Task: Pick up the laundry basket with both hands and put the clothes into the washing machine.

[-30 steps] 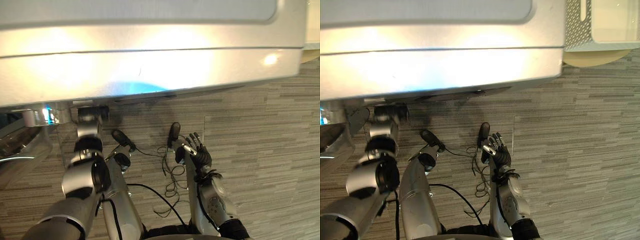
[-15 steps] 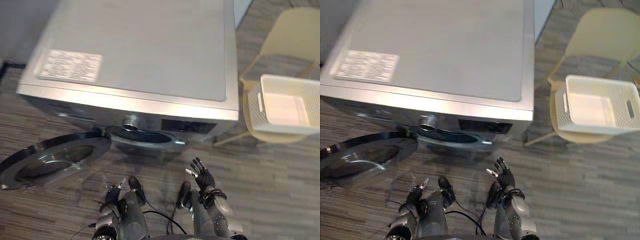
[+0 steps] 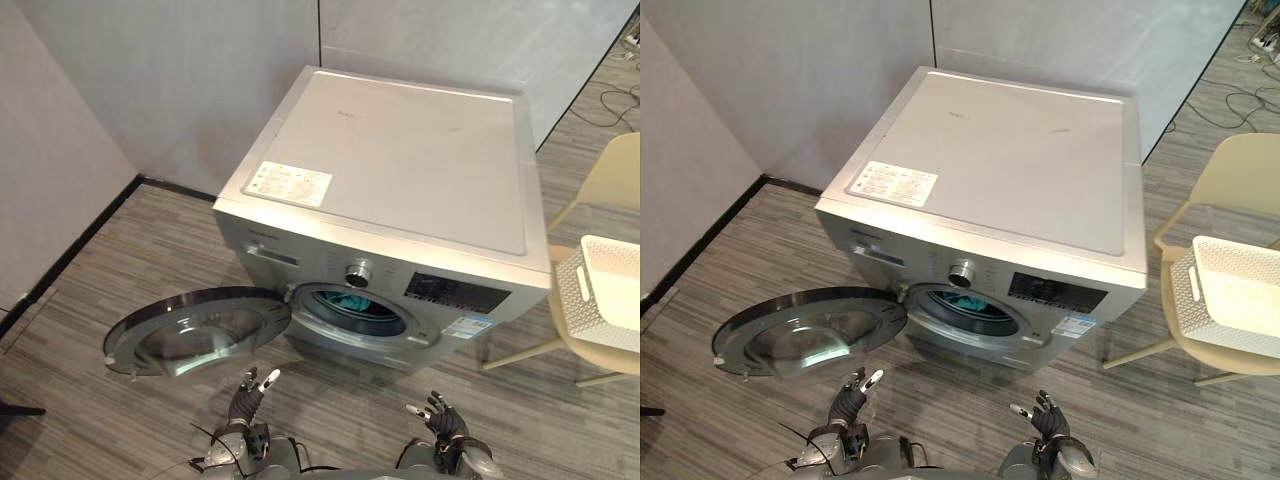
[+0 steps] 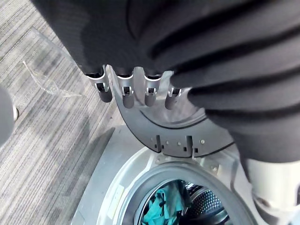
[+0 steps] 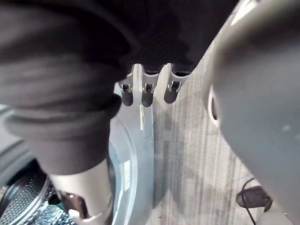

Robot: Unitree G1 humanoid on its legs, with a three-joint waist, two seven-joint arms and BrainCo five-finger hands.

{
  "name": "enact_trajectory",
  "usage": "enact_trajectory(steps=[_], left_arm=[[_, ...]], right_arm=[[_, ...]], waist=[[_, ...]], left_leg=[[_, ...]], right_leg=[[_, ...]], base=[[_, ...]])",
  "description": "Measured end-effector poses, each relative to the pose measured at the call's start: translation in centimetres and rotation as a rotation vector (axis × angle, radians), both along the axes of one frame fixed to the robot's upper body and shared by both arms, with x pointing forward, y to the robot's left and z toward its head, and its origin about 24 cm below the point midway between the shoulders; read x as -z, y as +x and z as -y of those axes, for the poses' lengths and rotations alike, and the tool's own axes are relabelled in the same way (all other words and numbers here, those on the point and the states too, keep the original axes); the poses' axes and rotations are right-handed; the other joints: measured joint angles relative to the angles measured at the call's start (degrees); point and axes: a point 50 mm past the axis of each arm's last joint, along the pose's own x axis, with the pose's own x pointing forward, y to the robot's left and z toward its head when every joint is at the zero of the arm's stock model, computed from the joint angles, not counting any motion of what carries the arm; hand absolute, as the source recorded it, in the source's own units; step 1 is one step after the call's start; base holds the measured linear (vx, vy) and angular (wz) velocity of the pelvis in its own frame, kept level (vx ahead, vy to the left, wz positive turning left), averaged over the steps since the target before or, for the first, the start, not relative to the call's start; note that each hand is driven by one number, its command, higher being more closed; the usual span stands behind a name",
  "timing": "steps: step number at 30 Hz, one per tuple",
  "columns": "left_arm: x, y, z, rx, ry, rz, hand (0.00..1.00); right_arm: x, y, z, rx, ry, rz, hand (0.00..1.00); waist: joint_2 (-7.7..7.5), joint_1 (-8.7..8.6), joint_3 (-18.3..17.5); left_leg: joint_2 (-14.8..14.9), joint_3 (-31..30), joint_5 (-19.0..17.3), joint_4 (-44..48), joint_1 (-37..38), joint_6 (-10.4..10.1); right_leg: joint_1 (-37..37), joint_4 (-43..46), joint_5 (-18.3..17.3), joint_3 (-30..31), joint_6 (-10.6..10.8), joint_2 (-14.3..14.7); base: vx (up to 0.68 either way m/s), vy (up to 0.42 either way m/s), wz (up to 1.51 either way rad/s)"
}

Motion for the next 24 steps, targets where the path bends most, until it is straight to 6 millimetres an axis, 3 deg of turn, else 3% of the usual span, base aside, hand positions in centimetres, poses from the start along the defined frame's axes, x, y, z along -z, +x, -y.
enact_trajectory(steps=[2,3,4,5,6,8,9,10,11,12,14,16,18,19,21,22,23,24], left_arm=[[-0.1,0.4,0.3,0.001,-0.020,0.009,0.00],[-0.1,0.4,0.6,0.012,-0.030,0.008,0.00],[0.0,0.3,0.7,0.010,-0.035,0.004,0.00],[0.1,-0.2,0.4,-0.015,-0.039,-0.003,0.00],[0.4,-0.7,0.1,-0.053,-0.050,-0.018,0.00],[0.5,-1.4,-1.0,-0.121,-0.060,-0.027,0.00],[0.8,-2.8,-2.4,-0.187,-0.058,-0.048,0.00],[0.8,-3.4,-3.0,-0.223,-0.063,-0.053,0.00],[0.8,-4.4,-3.7,-0.298,-0.085,-0.052,0.00],[0.6,-5.0,-4.1,-0.361,-0.100,-0.039,0.00],[0.7,-5.7,-3.7,-0.443,-0.147,-0.035,0.00],[1.3,-6.6,-2.8,-0.517,-0.209,-0.063,0.00],[1.5,-8.2,-3.7,-0.624,-0.223,-0.082,0.00],[1.5,-8.9,-4.5,-0.704,-0.228,-0.079,0.00],[1.4,-9.3,-5.2,-0.759,-0.230,-0.070,0.00],[1.4,-9.5,-5.4,-0.771,-0.226,-0.069,0.00],[1.3,-9.9,-6.1,-0.818,-0.207,-0.071,0.00],[1.3,-10.0,-6.3,-0.827,-0.204,-0.069,0.00]], right_arm=[[0.1,-0.3,0.8,0.025,-0.031,-0.018,0.00],[0.1,-0.8,1.3,0.037,-0.051,-0.034,0.00],[0.2,-1.0,1.6,0.037,-0.059,-0.044,0.00],[0.3,-1.0,2.0,0.033,-0.074,-0.062,0.00],[0.4,-1.2,1.9,0.025,-0.085,-0.072,0.00],[0.6,-1.7,1.6,0.031,-0.077,-0.086,0.00],[1.0,-2.2,0.7,0.030,-0.050,-0.111,0.00],[1.1,-2.3,0.2,0.031,-0.035,-0.117,0.00],[1.5,-3.1,-0.9,0.031,-0.002,-0.149,0.00],[1.8,-3.7,-1.4,0.020,0.020,-0.175,0.00],[1.9,-3.8,-1.2,-0.024,0.002,-0.198,0.00],[1.9,-3.6,-0.1,-0.046,-0.035,-0.217,0.00],[1.8,-3.3,0.4,-0.063,-0.055,-0.213,0.00],[1.7,-3.1,0.7,-0.084,-0.076,-0.214,0.00],[1.6,-3.1,0.9,-0.107,-0.098,-0.219,0.00],[1.7,-3.2,0.8,-0.116,-0.098,-0.224,0.00],[1.8,-3.6,1.2,-0.122,-0.113,-0.253,0.00],[1.8,-3.6,1.4,-0.122,-0.116,-0.254,0.00]], waist=[[-0.33,-0.23,0.2],[-0.10,-0.58,0.1],[0.09,-0.56,0.1],[1.41,0.23,-0.3],[1.31,0.07,0.1],[1.22,0.65,0.1],[-0.28,1.14,-1.1],[-1.02,1.47,-1.7],[-2.48,3.09,-2.6],[-3.10,4.55,-3.1],[-2.91,6.62,-3.9],[0.49,7.21,-3.8],[1.94,7.19,-3.9],[2.30,7.11,-4.0],[2.69,7.22,-4.1],[2.59,7.31,-4.0],[2.05,7.17,-4.1],[2.03,7.14,-4.2]], left_leg=[[-3.1,0.3,-0.7,-0.6,0.0,1.4],[-4.2,1.4,-0.8,-0.5,0.1,2.0],[-4.2,2.3,-1.1,-1.1,0.2,3.8],[-4.0,4.9,-0.7,-2.7,1.5,8.5],[-3.9,5.8,-0.6,-2.7,2.4,9.1],[-4.0,6.8,-0.7,-3.6,4.2,8.8],[-4.1,8.0,0.2,-4.9,4.9,9.7],[-4.1,8.6,0.9,-5.3,4.9,10.3],[-4.5,9.6,2.0,-6.2,4.8,10.4],[-5.0,10.2,2.9,-6.6,3.8,10.2],[-5.0,10.8,4.4,-6.9,1.0,10.0],[-3.8,10.5,7.4,-10.2,0.3,8.8],[-4.0,10.6,11.5,-14.9,1.2,8.6],[-4.1,10.7,12.7,-16.7,1.7,6.7],[-2.8,14.5,11.7,-16.7,1.7,6.1],[-2.2,16.9,11.1,-15.8,1.7,7.3],[-0.2,19.5,10.1,-10.0,1.8,8.6],[0.3,19.6,10.1,-8.9,1.9,8.6]], right_leg=[[-0.6,-0.9,1.7,0.3,-0.4,-2.6],[-0.4,-2.3,4.4,-0.3,-1.1,-3.3],[-0.4,-3.8,7.0,-0.6,-1.6,-3.0],[-0.7,-3.0,8.0,-0.8,-2.5,-2.3],[-0.7,6.4,1.7,-0.6,-1.4,-2.3],[-0.4,16.7,-4.3,-0.3,-1.4,-1.5],[0.7,23.0,-8.4,0.4,-0.1,0.8],[1.5,24.5,-10.0,1.1,0.7,2.1],[4.1,23.8,-13.0,2.7,1.6,4.8],[7.3,17.2,-17.2,3.0,1.1,6.8],[10.1,4.0,-20.9,3.1,1.4,9.9],[10.6,-2.2,-17.8,2.6,0.8,13.0],[10.6,-4.2,-16.3,1.0,0.7,13.7],[10.5,-4.4,-15.1,-0.1,0.0,13.6],[10.5,-5.2,-13.1,-2.6,-1.2,12.7],[10.5,-5.3,-12.8,-3.0,-1.7,12.2],[10.8,-4.7,-12.0,-4.1,-1.9,9.7],[10.8,-4.6,-12.0,-4.0,-1.9,9.3]], base=[[-0.17,0.241,-0.06],[-0.19,0.222,-0.14],[-0.21,0.261,-0.50],[-0.24,0.269,-0.64],[-0.24,0.248,-0.65],[-0.21,0.129,-0.43],[-0.21,0.067,-0.34],[-0.23,0.007,-0.36],[-0.16,-0.073,-0.34],[-0.21,-0.103,-0.34],[-0.20,-0.088,-0.16],[-0.17,-0.023,-0.07],[-0.16,-0.007,0.06],[-0.08,-0.015,0.14],[-0.05,-0.001,0.11],[0.01,0.066,0.18],[0.05,0.086,0.14],[0.09,0.153,0.18]])
